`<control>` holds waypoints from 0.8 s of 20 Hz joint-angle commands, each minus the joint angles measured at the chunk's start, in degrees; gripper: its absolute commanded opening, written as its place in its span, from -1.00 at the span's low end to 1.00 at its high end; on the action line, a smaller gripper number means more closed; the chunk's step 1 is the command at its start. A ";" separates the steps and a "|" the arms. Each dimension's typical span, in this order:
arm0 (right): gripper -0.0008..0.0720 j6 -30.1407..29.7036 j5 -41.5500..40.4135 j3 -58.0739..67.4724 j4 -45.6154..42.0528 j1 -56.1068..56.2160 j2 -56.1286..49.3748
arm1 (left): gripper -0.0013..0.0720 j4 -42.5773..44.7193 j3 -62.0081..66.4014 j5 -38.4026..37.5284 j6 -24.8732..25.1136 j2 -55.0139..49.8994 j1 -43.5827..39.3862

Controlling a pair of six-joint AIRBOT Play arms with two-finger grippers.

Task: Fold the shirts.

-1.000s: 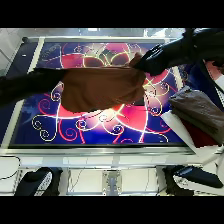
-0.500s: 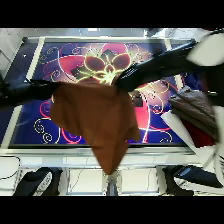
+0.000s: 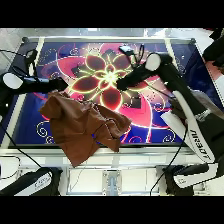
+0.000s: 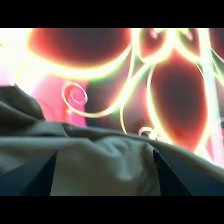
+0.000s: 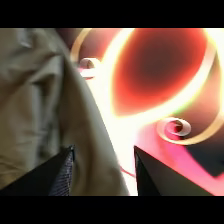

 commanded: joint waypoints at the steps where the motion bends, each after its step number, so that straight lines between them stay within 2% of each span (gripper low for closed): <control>1: 0.14 0.04 9.14 0.37 -7.39 -9.18 2.34 | 0.91 3.69 2.08 2.82 -0.04 1.31 5.35; 3: 0.14 -0.11 13.88 -0.94 -6.86 -16.31 5.07 | 0.90 10.73 1.66 -4.11 -1.62 5.97 11.61; 5: 0.14 -0.28 13.86 -6.95 -4.09 -21.94 9.16 | 0.90 16.87 -2.93 -9.94 -5.99 11.10 19.21; 7: 0.14 -1.44 11.52 -19.41 2.01 -24.92 14.80 | 0.90 16.24 -13.35 -13.07 -9.09 17.38 27.15; 10: 0.14 -2.75 2.38 -40.96 8.20 -23.58 23.26 | 0.90 10.23 -29.68 -18.18 -9.14 24.96 33.86; 12: 0.14 -2.89 -1.97 -49.46 9.38 -22.05 26.32 | 0.90 5.03 -36.85 -19.78 -6.93 26.36 34.21; 14: 0.14 -2.91 -1.73 -51.65 9.73 -20.63 26.88 | 0.90 -2.40 -40.50 -22.99 0.68 23.96 34.18; 16: 0.14 -3.41 -1.84 -51.41 10.71 -19.65 26.91 | 0.90 -3.78 -41.03 -23.06 2.05 19.76 34.25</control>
